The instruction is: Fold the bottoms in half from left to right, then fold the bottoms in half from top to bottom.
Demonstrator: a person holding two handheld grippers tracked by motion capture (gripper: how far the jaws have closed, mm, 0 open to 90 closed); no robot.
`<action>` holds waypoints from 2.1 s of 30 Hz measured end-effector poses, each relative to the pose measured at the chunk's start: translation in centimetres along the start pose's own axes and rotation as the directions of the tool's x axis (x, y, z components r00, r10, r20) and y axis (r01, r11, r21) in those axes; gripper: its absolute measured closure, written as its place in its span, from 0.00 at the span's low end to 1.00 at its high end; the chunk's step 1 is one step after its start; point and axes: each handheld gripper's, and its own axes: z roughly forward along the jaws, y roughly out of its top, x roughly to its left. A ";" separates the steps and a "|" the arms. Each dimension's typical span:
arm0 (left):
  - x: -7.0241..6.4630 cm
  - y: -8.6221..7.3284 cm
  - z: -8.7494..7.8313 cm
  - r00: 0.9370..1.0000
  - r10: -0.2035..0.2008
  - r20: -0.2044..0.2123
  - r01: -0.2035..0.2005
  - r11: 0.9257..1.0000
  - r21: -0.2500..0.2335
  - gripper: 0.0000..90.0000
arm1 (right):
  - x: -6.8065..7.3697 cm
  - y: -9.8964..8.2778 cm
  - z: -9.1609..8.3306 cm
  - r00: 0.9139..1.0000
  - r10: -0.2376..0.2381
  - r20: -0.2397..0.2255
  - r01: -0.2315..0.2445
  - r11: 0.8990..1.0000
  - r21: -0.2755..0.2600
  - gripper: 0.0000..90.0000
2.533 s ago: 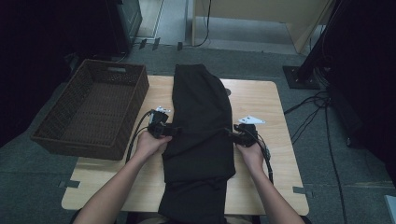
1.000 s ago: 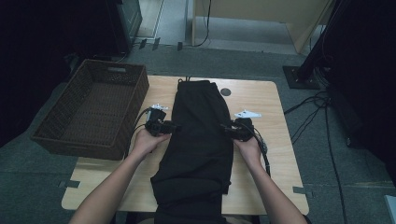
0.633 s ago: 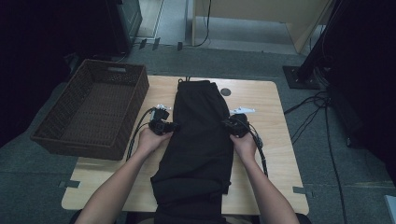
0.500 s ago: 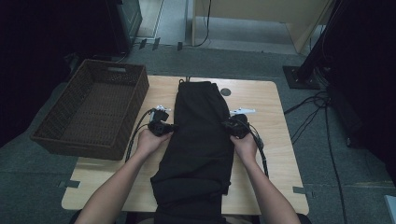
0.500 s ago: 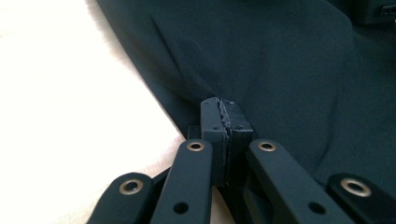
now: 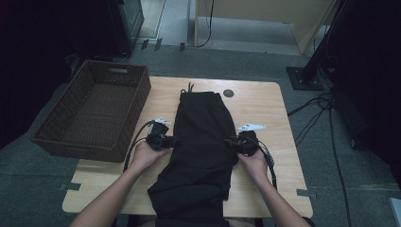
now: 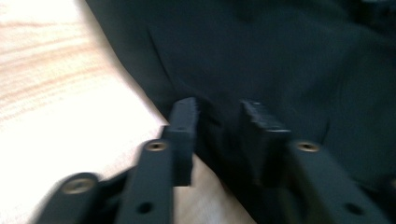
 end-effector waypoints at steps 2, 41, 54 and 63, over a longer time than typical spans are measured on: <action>0.3 0.5 0.0 1.000 -0.005 0.011 0.005 1.000 -0.018 0.59 | -0.2 0.4 0.0 1.000 -0.006 0.016 0.006 1.000 -0.013 0.58; 5.4 8.3 4.6 0.996 -0.081 -0.022 0.080 0.996 -0.037 0.45 | -4.7 8.7 8.8 0.997 0.071 0.038 -0.071 0.997 0.020 0.25; 3.8 9.4 5.9 0.994 0.066 -0.087 -0.063 0.997 0.043 0.80 | -4.0 9.4 9.5 0.999 0.037 0.005 -0.038 0.998 0.050 0.85; 4.8 13.9 1.7 0.996 -0.030 -0.084 0.019 0.990 -0.136 0.98 | -5.3 14.5 7.6 0.994 0.089 -0.058 -0.085 0.994 0.073 0.94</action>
